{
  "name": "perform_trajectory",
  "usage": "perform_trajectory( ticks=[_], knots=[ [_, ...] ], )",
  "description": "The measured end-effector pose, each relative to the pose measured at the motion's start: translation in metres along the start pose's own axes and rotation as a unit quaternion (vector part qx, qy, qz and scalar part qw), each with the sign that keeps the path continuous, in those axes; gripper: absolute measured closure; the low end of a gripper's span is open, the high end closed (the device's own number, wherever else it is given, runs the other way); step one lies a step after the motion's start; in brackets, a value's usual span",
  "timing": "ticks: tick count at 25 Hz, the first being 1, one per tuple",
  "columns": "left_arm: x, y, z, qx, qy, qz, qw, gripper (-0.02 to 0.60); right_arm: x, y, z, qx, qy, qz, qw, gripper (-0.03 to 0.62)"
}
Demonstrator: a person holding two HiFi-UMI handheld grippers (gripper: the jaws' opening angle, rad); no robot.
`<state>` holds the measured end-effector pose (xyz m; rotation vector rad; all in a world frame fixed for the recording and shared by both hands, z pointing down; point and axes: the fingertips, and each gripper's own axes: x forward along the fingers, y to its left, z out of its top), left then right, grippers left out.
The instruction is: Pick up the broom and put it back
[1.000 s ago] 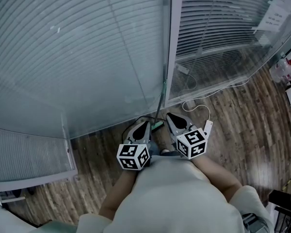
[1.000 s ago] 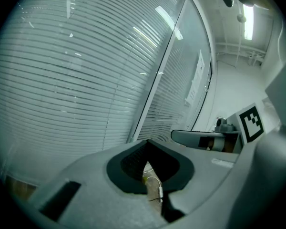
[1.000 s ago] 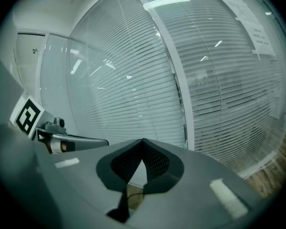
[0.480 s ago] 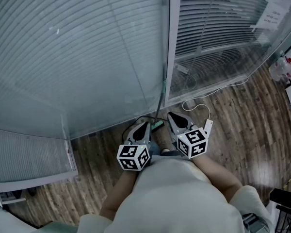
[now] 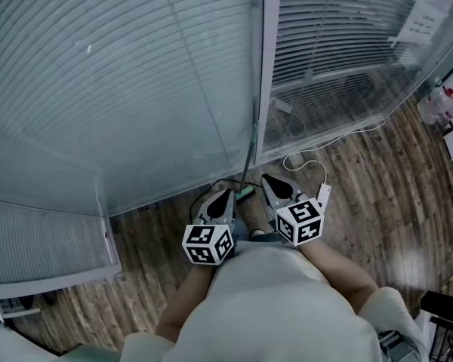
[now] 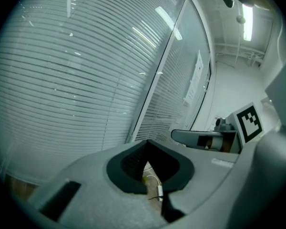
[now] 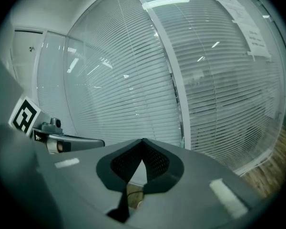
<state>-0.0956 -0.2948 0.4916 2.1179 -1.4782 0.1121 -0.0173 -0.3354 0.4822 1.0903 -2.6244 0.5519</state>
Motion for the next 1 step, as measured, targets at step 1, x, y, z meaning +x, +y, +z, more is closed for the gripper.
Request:
perform_trajectory(
  ticks=[1],
  knots=[
    [-0.0005,0.0001,-0.0007,0.001,0.0,-0.001,1.0,0.577,0.0002,0.0008,-0.0011,-0.001,0.001,0.0,1.0,0.589]
  ],
)
